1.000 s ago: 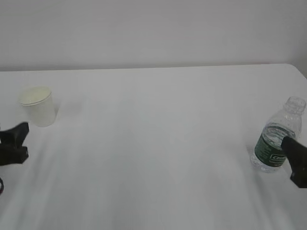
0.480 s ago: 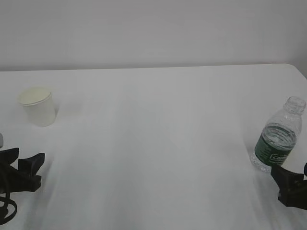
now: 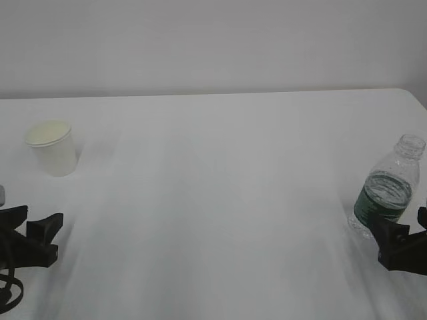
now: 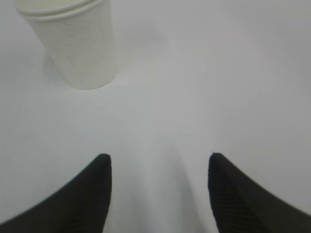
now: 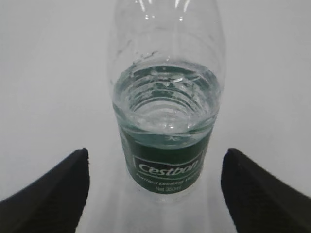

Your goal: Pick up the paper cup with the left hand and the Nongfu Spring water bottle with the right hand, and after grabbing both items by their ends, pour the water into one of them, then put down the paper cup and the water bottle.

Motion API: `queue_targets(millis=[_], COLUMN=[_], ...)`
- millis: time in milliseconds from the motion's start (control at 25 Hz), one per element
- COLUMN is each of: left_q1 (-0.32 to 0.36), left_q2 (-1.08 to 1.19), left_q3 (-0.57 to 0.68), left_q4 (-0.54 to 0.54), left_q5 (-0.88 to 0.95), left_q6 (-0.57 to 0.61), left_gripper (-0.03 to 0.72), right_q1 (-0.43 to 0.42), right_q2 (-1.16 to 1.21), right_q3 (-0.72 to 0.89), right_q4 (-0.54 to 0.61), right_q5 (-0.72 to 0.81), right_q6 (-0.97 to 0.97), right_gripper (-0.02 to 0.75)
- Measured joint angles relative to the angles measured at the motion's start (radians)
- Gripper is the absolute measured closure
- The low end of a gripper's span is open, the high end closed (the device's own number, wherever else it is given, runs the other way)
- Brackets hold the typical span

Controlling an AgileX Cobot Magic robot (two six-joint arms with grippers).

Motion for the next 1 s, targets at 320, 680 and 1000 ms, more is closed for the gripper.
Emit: queue_targets(millis=[320,680,1000], left_q1=[0.0,0.0,0.0], left_q2=[0.0,0.0,0.0], left_q3=[0.0,0.0,0.0], left_q4=[0.007,0.023,0.024], left_q5=[0.0,0.0,0.0], left_q6=[0.0,0.0,0.0], left_gripper=[0.238,0.238,0.238], right_q1=[0.0,0.0,0.0], right_q2=[0.106,0.177,0.187], right_q3=[-0.062,-0.114,-0.147], right_q4=[0.0,0.0,0.002], right_q5=[-0.002,-0.002,-0.002], right_q6=[-0.001,-0.002,-0.002], right_gripper=[0.087,0.087,0.09])
